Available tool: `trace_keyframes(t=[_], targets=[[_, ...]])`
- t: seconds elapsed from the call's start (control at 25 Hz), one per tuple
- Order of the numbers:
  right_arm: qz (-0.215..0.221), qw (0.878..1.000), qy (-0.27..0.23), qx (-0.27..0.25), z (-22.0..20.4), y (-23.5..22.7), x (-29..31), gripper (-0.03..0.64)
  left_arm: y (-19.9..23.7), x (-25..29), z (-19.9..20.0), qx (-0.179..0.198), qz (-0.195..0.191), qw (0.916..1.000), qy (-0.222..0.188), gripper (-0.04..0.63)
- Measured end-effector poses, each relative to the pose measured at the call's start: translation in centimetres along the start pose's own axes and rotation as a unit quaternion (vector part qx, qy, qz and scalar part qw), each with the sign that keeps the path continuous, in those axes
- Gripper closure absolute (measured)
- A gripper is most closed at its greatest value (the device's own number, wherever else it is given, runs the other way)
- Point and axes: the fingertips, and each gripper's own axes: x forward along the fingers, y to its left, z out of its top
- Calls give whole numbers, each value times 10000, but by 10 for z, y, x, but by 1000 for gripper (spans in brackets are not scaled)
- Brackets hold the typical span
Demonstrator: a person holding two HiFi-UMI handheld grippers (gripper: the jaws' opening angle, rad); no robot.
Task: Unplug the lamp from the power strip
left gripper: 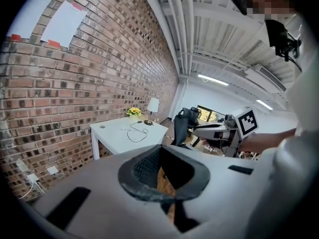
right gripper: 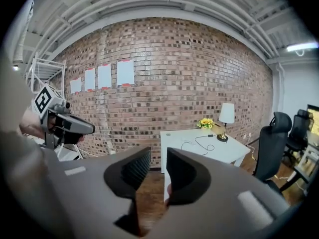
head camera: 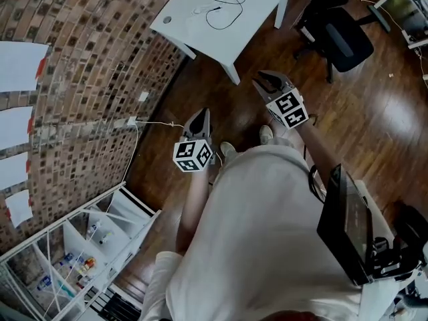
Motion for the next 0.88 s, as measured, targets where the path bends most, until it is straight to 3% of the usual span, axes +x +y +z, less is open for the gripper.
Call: trace_keyframes(t=[0.16, 0.56, 0.72, 0.88], targets=[[74, 9999, 53, 67, 12, 15, 21, 535, 22, -13, 11, 142, -12, 9999, -55, 591], [330, 9992, 205, 101, 22, 54, 68, 538, 97, -49, 11, -107, 353, 9991, -192, 591], [340, 9975, -114, 612, 32, 51, 71, 538, 116, -58, 4, -200, 435, 9988, -95, 591], [310, 9953, -502, 773, 34, 52, 56, 543, 126, -72, 2, -252, 433, 9987, -18, 591]])
